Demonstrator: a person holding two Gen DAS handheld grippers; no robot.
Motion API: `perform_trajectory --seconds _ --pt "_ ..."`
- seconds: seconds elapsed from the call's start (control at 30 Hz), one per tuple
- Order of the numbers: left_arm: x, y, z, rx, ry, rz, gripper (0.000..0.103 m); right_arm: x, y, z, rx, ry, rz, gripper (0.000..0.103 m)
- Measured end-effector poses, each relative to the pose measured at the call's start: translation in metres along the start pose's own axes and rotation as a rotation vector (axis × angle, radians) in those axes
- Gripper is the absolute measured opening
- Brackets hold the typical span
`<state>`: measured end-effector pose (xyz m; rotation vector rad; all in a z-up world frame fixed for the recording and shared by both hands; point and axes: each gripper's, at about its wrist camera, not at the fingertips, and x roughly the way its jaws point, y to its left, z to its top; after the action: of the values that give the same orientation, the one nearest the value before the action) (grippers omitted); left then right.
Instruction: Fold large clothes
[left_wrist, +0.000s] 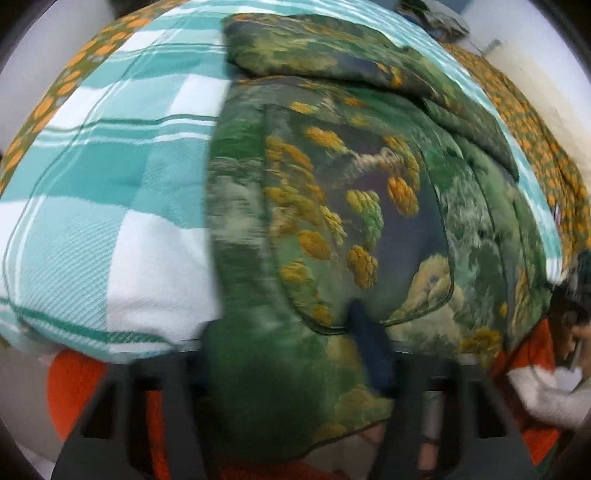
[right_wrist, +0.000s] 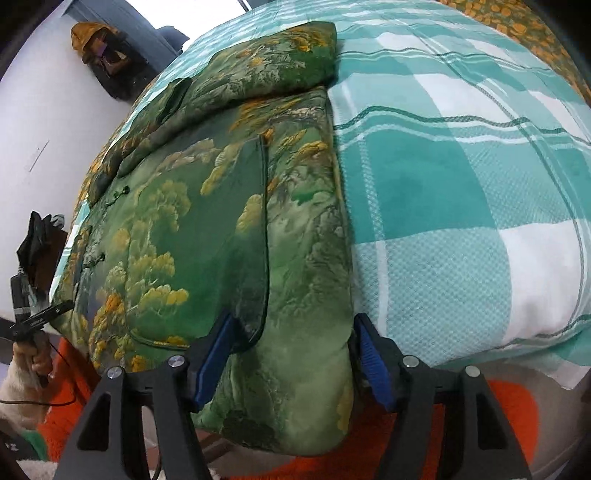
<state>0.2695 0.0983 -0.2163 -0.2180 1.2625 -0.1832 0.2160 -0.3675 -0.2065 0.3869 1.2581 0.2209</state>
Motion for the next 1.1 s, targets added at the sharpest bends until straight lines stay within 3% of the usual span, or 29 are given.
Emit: perform_trajectory --seconds 0.03,0.07,0.17,0.37,0.43,0.67,0.9,1.0,1.1 --pt "-0.003 0.003 0.002 -0.034 -0.002 -0.023 0.020 -0.002 0.004 0.001 -0.002 0.018 0.017 0.048" --pt "-0.009 0.005 0.004 -0.069 -0.007 -0.051 0.018 -0.006 0.011 0.003 -0.010 0.018 0.039 0.028" --pt "-0.036 0.002 0.011 -0.120 -0.056 -0.120 0.013 -0.023 0.032 0.012 -0.034 -0.018 0.076 0.015" --pt "-0.099 0.007 0.027 -0.175 -0.186 -0.245 0.012 -0.081 0.064 0.042 -0.040 -0.152 0.210 0.015" --pt "-0.108 0.005 0.029 -0.171 -0.196 -0.249 0.012 -0.094 0.066 0.047 -0.040 -0.168 0.236 0.014" --pt "-0.117 0.014 -0.011 -0.170 -0.118 -0.214 0.012 -0.102 0.042 0.028 0.017 -0.114 0.269 0.014" --pt "-0.161 0.037 -0.051 -0.173 -0.022 -0.189 0.012 -0.131 0.030 -0.032 0.111 -0.007 0.370 0.013" --pt "-0.180 0.034 -0.043 -0.150 -0.059 -0.199 0.012 -0.151 0.034 -0.035 0.137 -0.036 0.443 0.013" --pt "-0.189 0.032 0.000 -0.113 -0.183 -0.227 0.012 -0.160 0.039 -0.003 0.121 -0.121 0.495 0.012"
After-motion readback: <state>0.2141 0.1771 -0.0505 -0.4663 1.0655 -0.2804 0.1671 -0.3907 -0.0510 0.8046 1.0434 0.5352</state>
